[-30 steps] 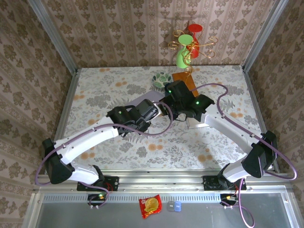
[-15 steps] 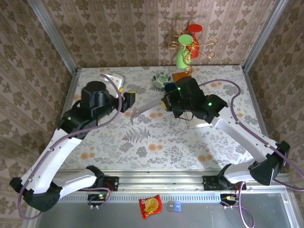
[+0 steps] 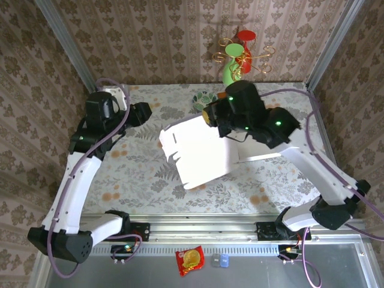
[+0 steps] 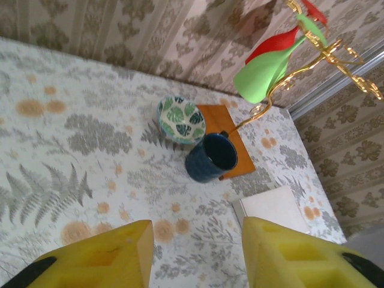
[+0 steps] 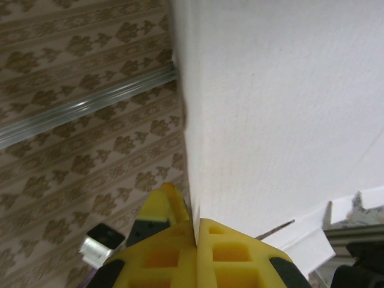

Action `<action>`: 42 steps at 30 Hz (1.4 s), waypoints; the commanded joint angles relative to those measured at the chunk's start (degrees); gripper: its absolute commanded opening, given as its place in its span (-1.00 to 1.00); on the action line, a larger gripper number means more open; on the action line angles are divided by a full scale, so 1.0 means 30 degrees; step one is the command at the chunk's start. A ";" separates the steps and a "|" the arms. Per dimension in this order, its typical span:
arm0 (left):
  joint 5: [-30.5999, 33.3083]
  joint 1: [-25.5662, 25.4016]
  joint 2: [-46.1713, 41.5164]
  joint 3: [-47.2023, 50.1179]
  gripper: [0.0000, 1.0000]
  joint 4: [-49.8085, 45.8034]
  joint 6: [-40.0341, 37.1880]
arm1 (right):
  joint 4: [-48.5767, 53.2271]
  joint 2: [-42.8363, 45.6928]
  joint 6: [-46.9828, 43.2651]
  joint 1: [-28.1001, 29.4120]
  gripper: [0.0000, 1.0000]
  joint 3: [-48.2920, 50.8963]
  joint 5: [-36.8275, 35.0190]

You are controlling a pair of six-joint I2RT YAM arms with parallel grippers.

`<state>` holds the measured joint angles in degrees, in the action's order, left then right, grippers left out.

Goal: Fold the paper box

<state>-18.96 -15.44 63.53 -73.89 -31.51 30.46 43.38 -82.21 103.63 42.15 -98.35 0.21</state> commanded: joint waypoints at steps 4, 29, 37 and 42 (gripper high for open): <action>-0.2461 0.0099 0.1345 -0.0863 -0.19 -0.2862 0.1067 | -0.5198 -0.2378 -0.0007 -0.0410 -1.00 0.3596 -0.0091; -0.0682 -0.2952 0.2986 0.2587 -0.18 -0.2202 0.8530 | -0.8394 -0.4184 0.0431 -0.0896 -1.00 0.6411 0.1096; -0.0777 -0.3186 0.3550 0.2961 -0.20 -0.1177 0.8720 | -0.8721 -0.4186 0.0403 -0.0981 -1.00 0.6652 0.1278; -0.0268 -0.3085 0.3193 0.2694 -0.19 -0.1404 0.7427 | -0.9626 -0.3980 -0.0209 -0.1229 -1.00 0.7723 0.1495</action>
<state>-20.88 -24.71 73.73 -65.56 -36.21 55.33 17.08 -94.37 103.92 38.96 -77.30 3.84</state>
